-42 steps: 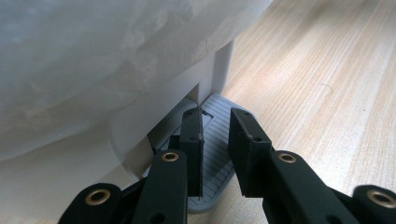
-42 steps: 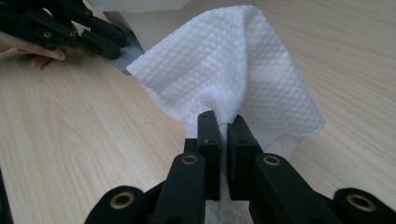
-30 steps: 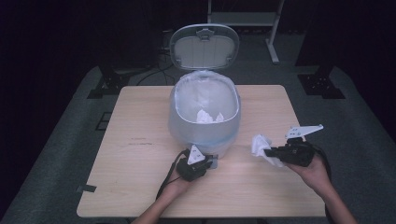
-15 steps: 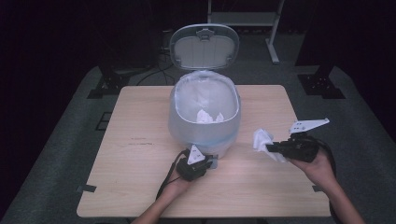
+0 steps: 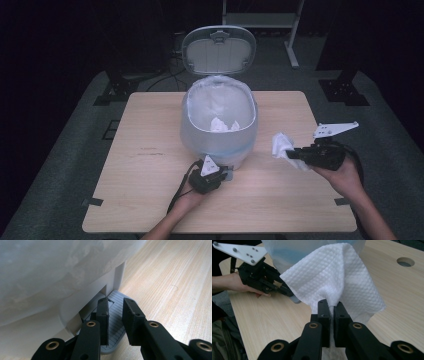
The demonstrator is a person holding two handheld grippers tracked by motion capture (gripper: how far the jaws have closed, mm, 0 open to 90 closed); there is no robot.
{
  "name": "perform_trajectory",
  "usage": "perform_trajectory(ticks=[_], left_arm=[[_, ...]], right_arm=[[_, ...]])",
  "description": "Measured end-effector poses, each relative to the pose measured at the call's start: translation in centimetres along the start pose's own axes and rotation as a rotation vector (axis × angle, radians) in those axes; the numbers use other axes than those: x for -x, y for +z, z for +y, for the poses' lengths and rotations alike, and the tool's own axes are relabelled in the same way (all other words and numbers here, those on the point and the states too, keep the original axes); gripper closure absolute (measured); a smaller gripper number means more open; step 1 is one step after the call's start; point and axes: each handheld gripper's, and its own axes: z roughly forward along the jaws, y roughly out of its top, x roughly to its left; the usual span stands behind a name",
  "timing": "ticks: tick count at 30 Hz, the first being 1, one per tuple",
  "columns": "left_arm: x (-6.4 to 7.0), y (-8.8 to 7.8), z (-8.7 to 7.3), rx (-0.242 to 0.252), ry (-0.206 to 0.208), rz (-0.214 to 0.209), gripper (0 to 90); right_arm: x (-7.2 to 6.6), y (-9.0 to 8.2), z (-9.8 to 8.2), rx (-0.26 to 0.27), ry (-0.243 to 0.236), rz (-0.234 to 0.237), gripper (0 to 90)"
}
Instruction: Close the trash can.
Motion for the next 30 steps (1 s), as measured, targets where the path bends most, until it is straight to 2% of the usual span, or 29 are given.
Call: perform_trajectory(ticks=[14,30], left_arm=[[0.0,0.0,0.0,0.002,-0.003,-0.002,75.3],[0.0,0.0,0.0,-0.001,-0.002,-0.003,75.3]], right_arm=[[-0.6,-2.1,2.3,0.026,-0.028,-0.015,85.6],[-1.2,-3.4,4.3,0.037,-0.035,0.01,85.5]])
